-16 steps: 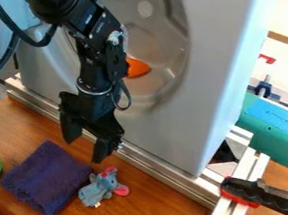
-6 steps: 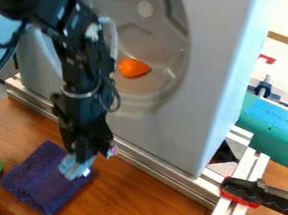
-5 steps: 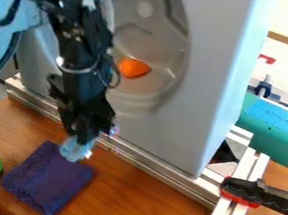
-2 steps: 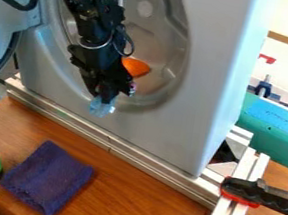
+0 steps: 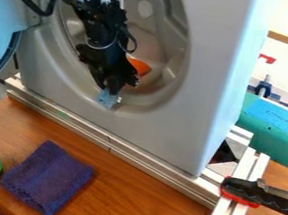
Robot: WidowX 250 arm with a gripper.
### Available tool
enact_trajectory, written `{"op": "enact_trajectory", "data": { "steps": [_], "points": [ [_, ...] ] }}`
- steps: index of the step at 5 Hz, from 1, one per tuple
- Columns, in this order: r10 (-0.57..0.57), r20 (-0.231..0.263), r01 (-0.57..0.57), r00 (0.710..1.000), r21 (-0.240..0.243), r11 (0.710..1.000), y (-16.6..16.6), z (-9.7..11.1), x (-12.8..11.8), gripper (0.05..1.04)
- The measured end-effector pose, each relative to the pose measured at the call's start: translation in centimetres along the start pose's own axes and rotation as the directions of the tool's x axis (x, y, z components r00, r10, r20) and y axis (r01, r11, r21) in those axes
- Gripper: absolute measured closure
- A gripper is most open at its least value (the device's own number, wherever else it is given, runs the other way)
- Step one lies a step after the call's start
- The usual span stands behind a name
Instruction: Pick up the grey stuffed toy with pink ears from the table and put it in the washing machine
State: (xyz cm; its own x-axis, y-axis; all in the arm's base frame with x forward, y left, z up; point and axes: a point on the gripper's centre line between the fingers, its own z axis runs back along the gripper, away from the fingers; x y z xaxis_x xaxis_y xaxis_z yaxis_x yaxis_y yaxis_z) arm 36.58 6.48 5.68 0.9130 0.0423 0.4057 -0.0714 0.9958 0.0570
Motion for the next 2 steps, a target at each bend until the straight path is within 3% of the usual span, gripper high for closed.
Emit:
{"op": "enact_trajectory", "data": {
  "steps": [1,2],
  "points": [
    [0.036,0.009,-0.036,0.999,-0.005,0.999,0.56,-0.56,1.02,0.741],
    [0.063,0.005,-0.063,0.998,-0.054,0.997,0.54,-1.53,1.81,0.741]
  ]
}}
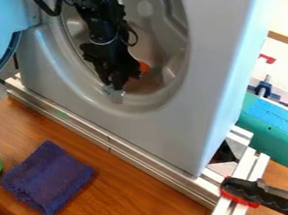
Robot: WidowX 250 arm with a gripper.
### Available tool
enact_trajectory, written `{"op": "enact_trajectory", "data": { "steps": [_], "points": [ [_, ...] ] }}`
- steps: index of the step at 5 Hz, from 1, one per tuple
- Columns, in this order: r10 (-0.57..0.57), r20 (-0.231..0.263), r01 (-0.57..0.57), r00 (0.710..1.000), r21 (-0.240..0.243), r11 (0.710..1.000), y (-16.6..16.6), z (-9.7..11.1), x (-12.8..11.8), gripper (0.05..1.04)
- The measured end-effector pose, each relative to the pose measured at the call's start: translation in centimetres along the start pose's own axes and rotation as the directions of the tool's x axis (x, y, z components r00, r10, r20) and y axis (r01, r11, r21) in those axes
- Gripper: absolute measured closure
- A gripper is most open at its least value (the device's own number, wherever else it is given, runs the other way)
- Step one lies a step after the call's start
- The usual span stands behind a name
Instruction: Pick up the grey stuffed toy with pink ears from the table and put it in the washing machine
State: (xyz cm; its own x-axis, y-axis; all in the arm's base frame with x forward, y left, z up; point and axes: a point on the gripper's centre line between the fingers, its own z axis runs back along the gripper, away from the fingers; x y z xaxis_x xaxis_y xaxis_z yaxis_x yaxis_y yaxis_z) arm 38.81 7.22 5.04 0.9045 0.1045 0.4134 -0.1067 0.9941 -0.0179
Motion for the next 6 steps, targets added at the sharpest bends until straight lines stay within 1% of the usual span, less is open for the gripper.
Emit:
{"op": "enact_trajectory", "data": {
  "steps": [2,3,4,5,6],
  "points": [
    [-0.02,0.016,0.021,1.0,-0.069,0.997,-1.1,-0.6,0.7,0.741],
    [-0.024,0.029,0.027,0.999,-0.092,0.995,-1.4,-0.6,1.2,0.698],
    [-0.042,0.017,0.044,0.999,-0.078,0.996,-1.2,-0.7,1.0,0.395],
    [-0.052,0.04,0.054,0.998,-0.025,0.998,-0.6,1.3,0.5,0.119],
    [-0.05,0.042,0.049,0.998,0.031,0.998,0.1,3.0,-0.5,0.074]
  ]
}}
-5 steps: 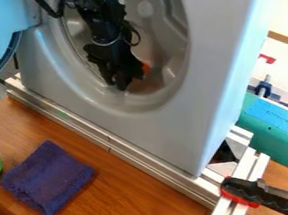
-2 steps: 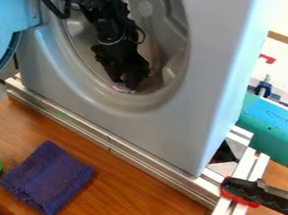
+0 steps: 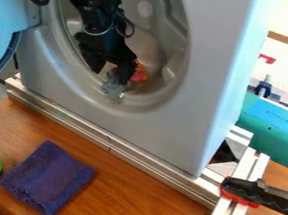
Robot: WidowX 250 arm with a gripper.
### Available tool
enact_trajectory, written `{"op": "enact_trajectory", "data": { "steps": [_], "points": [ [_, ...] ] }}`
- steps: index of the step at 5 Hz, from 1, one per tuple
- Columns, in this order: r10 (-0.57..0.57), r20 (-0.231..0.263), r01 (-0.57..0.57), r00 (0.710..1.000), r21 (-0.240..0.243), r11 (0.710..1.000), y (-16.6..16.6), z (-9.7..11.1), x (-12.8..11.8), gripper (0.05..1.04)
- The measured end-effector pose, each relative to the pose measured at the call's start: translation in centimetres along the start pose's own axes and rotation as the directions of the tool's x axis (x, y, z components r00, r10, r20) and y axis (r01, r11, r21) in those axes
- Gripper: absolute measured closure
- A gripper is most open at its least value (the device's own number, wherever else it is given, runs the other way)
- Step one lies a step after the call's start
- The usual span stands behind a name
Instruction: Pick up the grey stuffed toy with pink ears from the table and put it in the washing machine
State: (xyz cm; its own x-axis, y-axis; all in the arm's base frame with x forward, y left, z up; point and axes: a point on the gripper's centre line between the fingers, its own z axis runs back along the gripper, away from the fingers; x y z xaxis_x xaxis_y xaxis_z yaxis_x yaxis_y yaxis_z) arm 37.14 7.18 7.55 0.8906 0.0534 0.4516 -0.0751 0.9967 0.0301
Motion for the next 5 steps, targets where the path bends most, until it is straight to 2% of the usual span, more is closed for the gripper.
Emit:
{"op": "enact_trajectory", "data": {
  "steps": [1,2,3,4,5],
  "points": [
    [-0.011,-0.035,0.012,0.999,0.032,0.999,0.3,1.7,-1.8,0.079],
    [-0.049,-0.214,0.054,0.976,0.017,0.998,0.2,3.2,-4.7,0.083],
    [-0.038,-0.404,0.056,0.914,0.032,0.998,0.1,3.1,-8.6,0.082],
    [-0.056,-0.499,0.066,0.865,0.001,0.998,-0.5,2.4,-12.1,0.083],
    [-0.066,-0.53,0.066,0.845,-0.019,0.998,-0.4,1.4,-14.1,0.083]
  ]
}}
